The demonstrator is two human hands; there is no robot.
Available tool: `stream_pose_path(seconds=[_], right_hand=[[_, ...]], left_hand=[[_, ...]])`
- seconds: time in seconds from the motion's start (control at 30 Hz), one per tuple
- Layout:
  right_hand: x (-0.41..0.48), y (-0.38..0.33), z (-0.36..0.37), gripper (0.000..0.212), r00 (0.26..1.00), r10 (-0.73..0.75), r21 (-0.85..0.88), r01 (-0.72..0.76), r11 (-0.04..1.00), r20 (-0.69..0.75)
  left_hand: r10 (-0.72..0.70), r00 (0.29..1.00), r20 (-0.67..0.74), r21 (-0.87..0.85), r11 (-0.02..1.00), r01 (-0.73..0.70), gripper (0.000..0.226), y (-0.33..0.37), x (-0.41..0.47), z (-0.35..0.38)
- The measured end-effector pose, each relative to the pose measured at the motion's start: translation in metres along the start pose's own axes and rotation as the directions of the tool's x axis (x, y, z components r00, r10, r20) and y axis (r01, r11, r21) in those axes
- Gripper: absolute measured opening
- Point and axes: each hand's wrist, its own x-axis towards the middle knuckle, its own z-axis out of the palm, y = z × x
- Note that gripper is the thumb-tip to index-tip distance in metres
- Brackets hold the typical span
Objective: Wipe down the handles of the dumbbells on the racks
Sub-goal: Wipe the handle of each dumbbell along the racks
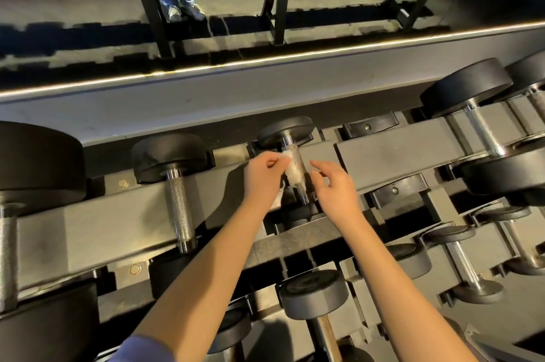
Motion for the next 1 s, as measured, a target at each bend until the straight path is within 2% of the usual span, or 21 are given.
stream_pose_path(seconds=[0.03, 0.13, 0.2, 0.37, 0.5, 0.63, 0.83, 1.0], right_hand=[[-0.001, 0.005, 0.003, 0.035, 1.0, 0.013, -0.053, -0.014, 0.999, -0.017], [-0.006, 0.01, 0.011, 0.041, 0.991, 0.133, -0.003, -0.133, 0.991, -0.023], [-0.005, 0.009, 0.012, 0.041, 0.992, 0.124, -0.011, -0.124, 0.992, -0.029], [-0.002, 0.013, 0.013, 0.042, 0.993, 0.119, -0.035, -0.12, 0.992, -0.027], [-0.003, 0.012, 0.011, 0.042, 0.995, 0.095, -0.061, -0.096, 0.994, -0.012], [-0.004, 0.011, 0.011, 0.042, 0.995, 0.098, -0.065, -0.098, 0.993, -0.01], [-0.006, 0.01, 0.01, 0.042, 0.996, 0.091, -0.071, -0.091, 0.993, 0.001], [-0.005, 0.009, 0.009, 0.042, 0.995, 0.098, -0.079, -0.097, 0.992, 0.011]], left_hand=[[0.015, 0.998, -0.054, 0.022, 1.0, -0.014, 0.009, 0.001, 0.004, 0.0], [0.048, 0.989, -0.138, 0.099, 0.994, -0.035, 0.02, 0.005, 0.02, 0.003], [0.037, 0.988, -0.151, 0.143, 0.99, -0.016, 0.016, 0.008, 0.03, 0.01], [0.045, 0.992, -0.117, 0.2, 0.979, -0.021, 0.023, 0.002, 0.024, 0.021], [-0.017, 0.999, -0.029, 0.218, 0.976, 0.023, 0.016, -0.012, 0.001, 0.024], [-0.006, 1.0, -0.008, 0.267, 0.964, 0.008, 0.014, -0.02, -0.016, 0.028], [-0.011, 0.987, -0.16, 0.165, 0.986, 0.038, 0.013, -0.012, -0.004, 0.03], [-0.004, 0.981, -0.196, 0.172, 0.984, 0.038, 0.022, 0.001, 0.026, 0.025]])
